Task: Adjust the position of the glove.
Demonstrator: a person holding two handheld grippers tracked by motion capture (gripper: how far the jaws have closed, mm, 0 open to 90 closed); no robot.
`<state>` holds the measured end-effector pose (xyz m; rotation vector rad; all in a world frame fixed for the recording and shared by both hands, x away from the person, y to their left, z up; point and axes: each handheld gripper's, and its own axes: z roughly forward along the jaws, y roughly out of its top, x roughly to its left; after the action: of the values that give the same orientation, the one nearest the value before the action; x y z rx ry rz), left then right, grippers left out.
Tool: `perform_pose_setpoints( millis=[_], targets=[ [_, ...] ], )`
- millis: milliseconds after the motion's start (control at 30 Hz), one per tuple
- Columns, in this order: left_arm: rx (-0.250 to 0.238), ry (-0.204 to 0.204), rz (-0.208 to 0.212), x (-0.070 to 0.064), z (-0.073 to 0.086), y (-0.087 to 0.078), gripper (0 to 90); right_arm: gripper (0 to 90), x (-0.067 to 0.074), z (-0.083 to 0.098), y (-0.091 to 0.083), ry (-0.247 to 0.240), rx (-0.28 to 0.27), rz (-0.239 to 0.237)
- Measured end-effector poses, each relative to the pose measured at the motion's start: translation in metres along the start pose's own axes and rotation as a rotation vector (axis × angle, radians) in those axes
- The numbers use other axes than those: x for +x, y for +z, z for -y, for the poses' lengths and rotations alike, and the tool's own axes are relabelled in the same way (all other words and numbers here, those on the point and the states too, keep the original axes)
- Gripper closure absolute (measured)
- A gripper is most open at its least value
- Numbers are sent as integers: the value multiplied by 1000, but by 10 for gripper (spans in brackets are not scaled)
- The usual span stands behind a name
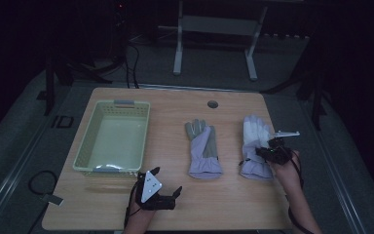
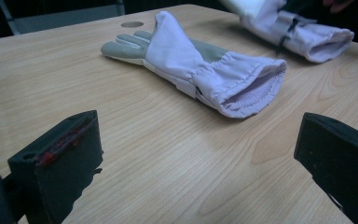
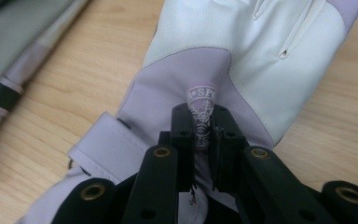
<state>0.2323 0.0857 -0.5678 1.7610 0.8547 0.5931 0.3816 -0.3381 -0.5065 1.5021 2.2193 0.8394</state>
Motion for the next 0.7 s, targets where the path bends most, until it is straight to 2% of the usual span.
perform_pose_setpoints(
  millis=[100,333,500,700],
  targets=[
    [-1,0,-1,0,0,0,7,818,1,-10,-14,2,-16,21],
    [-1,1,-2,0,0,0,7,818,7,-31,-38,1,-65,24],
    [-1,2,-1,0,0,0,7,817,14,-43,-50,-25,-78,24],
    [-1,3,-2,0,0,0,7,817,34,-63,-64,-41,-101,14]
  ],
)
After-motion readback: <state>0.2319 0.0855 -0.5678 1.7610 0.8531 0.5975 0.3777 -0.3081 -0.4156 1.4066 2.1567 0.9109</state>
